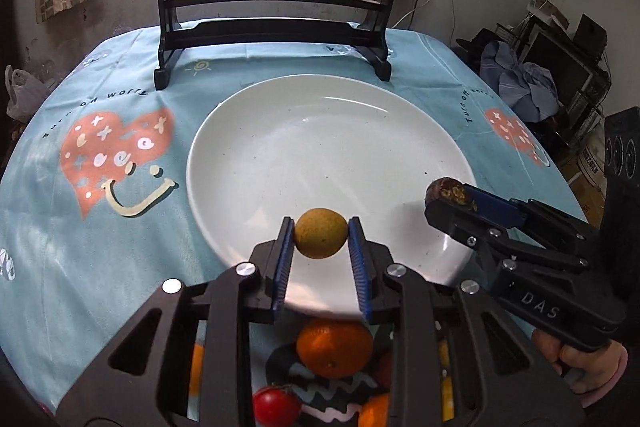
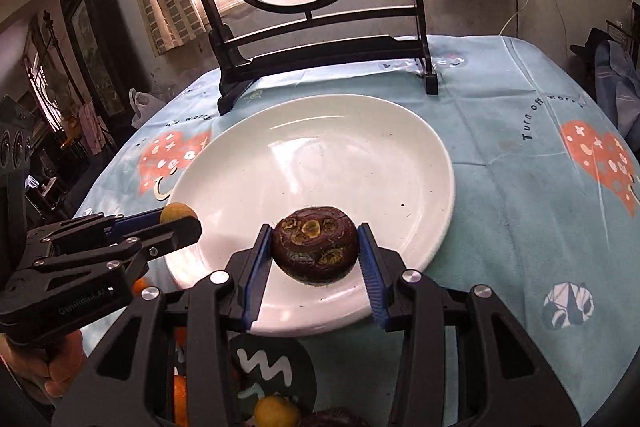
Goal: Organize fruits
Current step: 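Carry both fruits over the white plate and open both tools to release, then grasp an orange with the right tool while the left tool grasps a red plum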
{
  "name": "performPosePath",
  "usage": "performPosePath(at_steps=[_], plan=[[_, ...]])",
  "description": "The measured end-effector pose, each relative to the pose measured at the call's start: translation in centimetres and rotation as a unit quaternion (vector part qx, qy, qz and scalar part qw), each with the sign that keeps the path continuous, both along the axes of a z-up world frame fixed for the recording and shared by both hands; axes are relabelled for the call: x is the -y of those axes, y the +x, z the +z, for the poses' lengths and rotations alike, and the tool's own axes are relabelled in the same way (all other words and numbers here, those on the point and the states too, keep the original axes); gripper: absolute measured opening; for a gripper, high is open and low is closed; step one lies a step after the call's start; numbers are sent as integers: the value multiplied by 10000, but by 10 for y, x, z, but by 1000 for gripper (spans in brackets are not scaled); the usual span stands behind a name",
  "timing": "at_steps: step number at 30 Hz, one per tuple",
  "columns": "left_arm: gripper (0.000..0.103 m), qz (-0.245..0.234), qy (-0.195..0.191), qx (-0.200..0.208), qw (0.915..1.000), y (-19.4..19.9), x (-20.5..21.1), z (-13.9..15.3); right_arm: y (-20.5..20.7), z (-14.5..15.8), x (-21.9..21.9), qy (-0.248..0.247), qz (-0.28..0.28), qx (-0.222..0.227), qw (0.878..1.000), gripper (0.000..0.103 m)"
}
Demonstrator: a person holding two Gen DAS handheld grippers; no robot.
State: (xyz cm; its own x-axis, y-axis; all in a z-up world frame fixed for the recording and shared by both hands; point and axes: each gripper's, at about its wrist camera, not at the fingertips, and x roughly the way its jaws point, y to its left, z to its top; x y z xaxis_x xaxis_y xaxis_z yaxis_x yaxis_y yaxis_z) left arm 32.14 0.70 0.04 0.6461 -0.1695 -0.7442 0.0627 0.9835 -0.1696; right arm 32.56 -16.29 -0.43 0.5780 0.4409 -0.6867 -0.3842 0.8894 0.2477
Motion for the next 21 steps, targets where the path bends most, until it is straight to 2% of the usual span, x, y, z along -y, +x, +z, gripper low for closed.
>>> performPosePath(at_steps=[1, 3, 7, 13, 16, 21], plan=[[47, 53, 12, -37, 10000, 2, 0, -2, 2, -1, 0, 10, 19, -36, 10000, 46], [74, 191, 81, -25, 9998, -1, -3, -1, 1, 1, 3, 52, 73, -20, 10000, 52], [89, 239, 208, 134, 9994, -20, -6, 12, -13, 14, 11, 104, 155, 107, 9998, 57], [93, 455, 137, 265, 9985, -61, -21, 24, -37, 11, 18, -45, 194, 2, 9998, 58], [94, 386, 36, 222, 9990, -86, -27, 16, -48, 2, 25, -164, 191, -155, 9996, 58], [94, 282, 99, 26, 9995, -128, -36, -3, -74, -7, 40, 105, 435, -701, 9965, 58]])
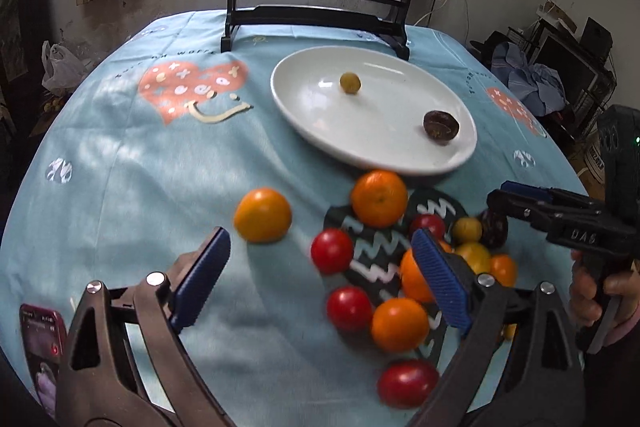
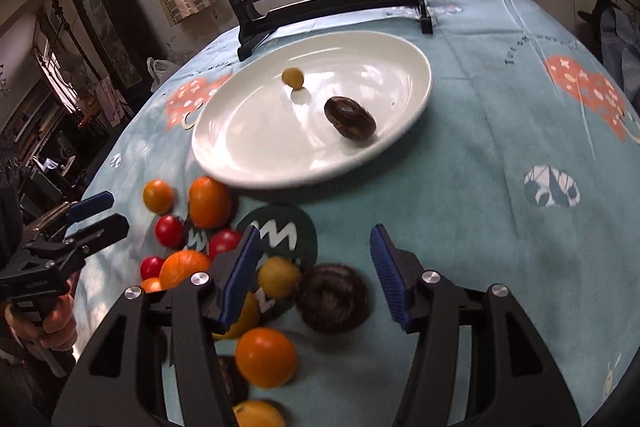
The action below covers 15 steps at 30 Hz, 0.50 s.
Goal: Organize fruits
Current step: 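Grasp an orange with the right tool while the left tool grasps a red plum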
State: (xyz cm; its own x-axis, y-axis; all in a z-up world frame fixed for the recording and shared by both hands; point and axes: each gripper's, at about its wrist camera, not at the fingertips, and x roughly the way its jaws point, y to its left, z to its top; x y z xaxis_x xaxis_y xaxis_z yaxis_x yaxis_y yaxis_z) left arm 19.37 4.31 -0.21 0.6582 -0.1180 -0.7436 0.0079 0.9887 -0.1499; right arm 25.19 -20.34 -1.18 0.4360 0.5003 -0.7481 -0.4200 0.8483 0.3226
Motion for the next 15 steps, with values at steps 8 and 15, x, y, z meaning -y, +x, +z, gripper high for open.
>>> performPosePath(at_steps=[8, 15], plan=[[94, -234, -238, -16, 9994, -57, -14, -27, -93, 17, -2, -90, 764, 678, 9947, 58], [94, -684, -4, 132, 9976, -67, 3, -24, -127, 3, 1, -364, 923, 614, 9932, 57]])
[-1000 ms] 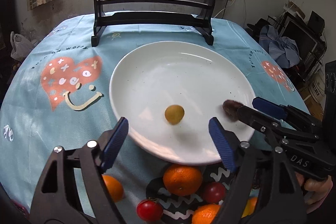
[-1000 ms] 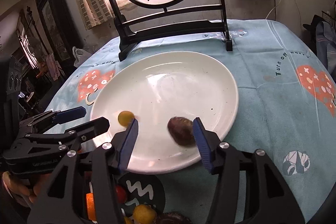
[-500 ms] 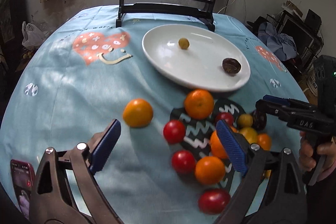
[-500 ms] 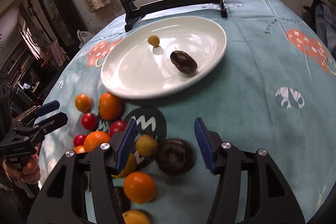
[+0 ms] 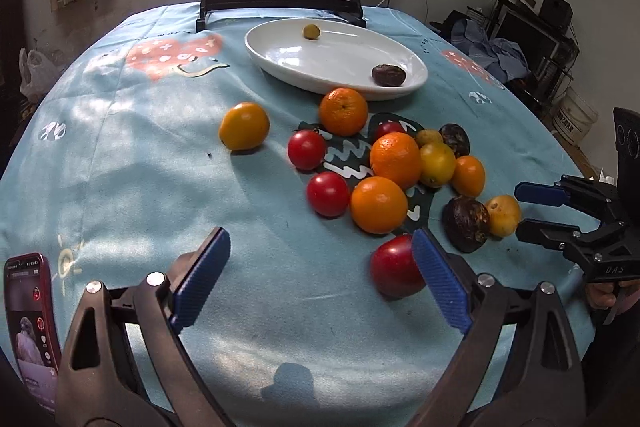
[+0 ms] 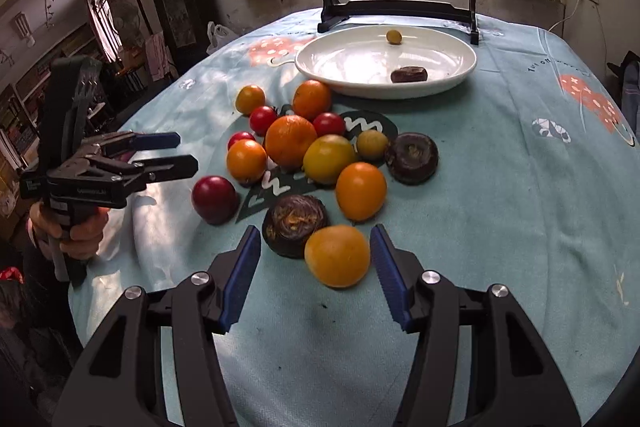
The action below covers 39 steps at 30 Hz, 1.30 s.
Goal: Organize fruits
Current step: 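Grasp an orange with the right tool while the left tool grasps a red plum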
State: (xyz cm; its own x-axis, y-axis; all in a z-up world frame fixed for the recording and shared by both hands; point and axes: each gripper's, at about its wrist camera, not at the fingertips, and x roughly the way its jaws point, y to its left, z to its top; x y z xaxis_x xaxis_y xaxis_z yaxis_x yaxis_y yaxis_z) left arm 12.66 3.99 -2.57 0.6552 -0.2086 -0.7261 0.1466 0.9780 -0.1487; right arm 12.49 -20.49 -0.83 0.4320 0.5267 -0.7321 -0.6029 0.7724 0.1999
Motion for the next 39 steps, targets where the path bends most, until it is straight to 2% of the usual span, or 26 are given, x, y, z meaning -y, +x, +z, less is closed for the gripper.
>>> performPosePath(at_steps=[6, 11, 18, 21, 26, 30, 36, 39], plan=[[94, -32, 26, -11, 10000, -1, 0, -1, 10, -12, -1, -98, -82, -197, 9997, 52], [94, -110, 48, -37, 9999, -2, 3, -2, 16, -16, 5, 77, -137, -388, 9991, 46], [94, -581, -56, -64, 9983, -7, 14, -4, 22, -21, 14, 349, -194, -722, 9966, 39], [93, -760, 45, -55, 9971, -9, 22, -5, 23, -22, 17, 488, -244, -778, 9955, 38], [78, -1042, 68, -131, 9944, -11, 32, -9, 25, -19, 28, 782, -375, -807, 9930, 38], [66, -1196, 13, -269, 9925, -8, 37, -13, 23, -18, 28, 797, -383, -787, 9930, 38], [51, -1234, 10, -508, 9911, 2, 45, -20, 22, -16, 29, 797, -378, -737, 9934, 38], [47, -1181, -27, -550, 9915, 5, 45, -21, 21, -15, 29, 805, -373, -712, 9935, 38]])
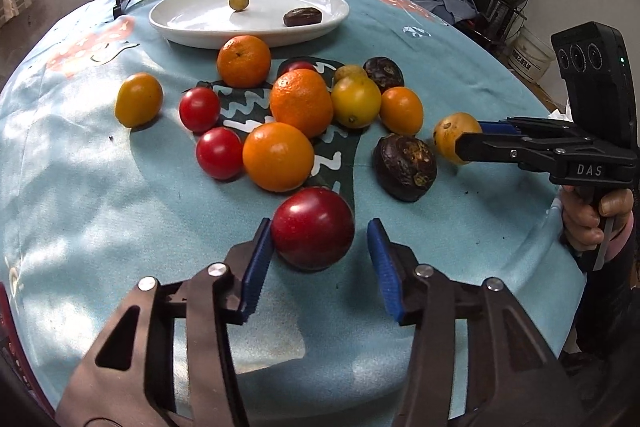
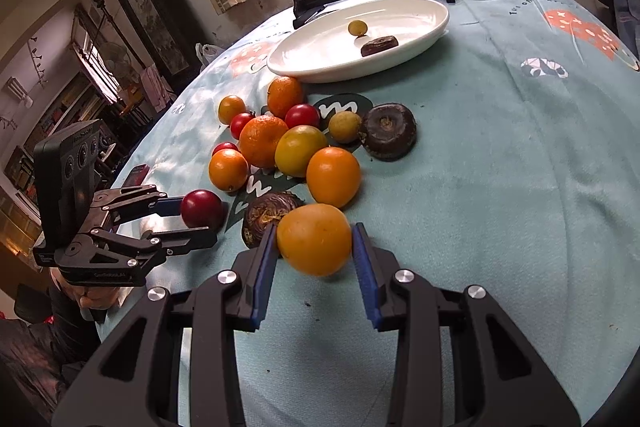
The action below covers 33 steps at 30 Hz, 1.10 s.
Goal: Organize fruits
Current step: 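Grasp an orange with the right tool while the left tool grasps a red plum, then carry the orange and red plum onto the white plate and release both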
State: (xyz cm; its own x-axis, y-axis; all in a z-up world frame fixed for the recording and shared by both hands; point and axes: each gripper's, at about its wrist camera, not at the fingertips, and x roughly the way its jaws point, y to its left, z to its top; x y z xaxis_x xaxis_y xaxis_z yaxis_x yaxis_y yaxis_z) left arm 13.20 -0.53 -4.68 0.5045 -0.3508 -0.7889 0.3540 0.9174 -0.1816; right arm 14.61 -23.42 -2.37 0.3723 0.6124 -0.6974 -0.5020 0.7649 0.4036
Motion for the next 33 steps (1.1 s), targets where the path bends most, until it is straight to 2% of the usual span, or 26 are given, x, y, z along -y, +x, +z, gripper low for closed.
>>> performPosePath(at_steps=[4, 12, 16, 18, 22, 24, 29, 33], plan=[[40, 72, -102, -31, 9999, 3, -5, 0, -1, 1, 1, 21, -8, 35, 10000, 38], [40, 52, -258, 24, 9997, 0, -9, 5, -2, 6, 0, 148, 39, 122, 9998, 38], [40, 121, -727, 136, 9972, 9, -15, 26, 7, 16, -3, 470, 117, 111, 9988, 38], [40, 273, -825, 327, 9957, 24, -15, 43, 21, 29, -9, 507, -22, 282, 9983, 38], [40, 779, -671, 683, 9923, 63, -14, 69, 62, 50, -26, 534, -478, 729, 9948, 38], [40, 989, -442, 833, 9906, 86, -13, 74, 88, 51, -37, 510, -703, 859, 9925, 38], [40, 1301, -69, 819, 9881, 144, -10, 69, 145, 31, -60, 249, -1024, 697, 9920, 38], [40, 1470, 116, 667, 9868, 178, -12, 57, 167, 22, -67, 44, -1004, 656, 9928, 38]])
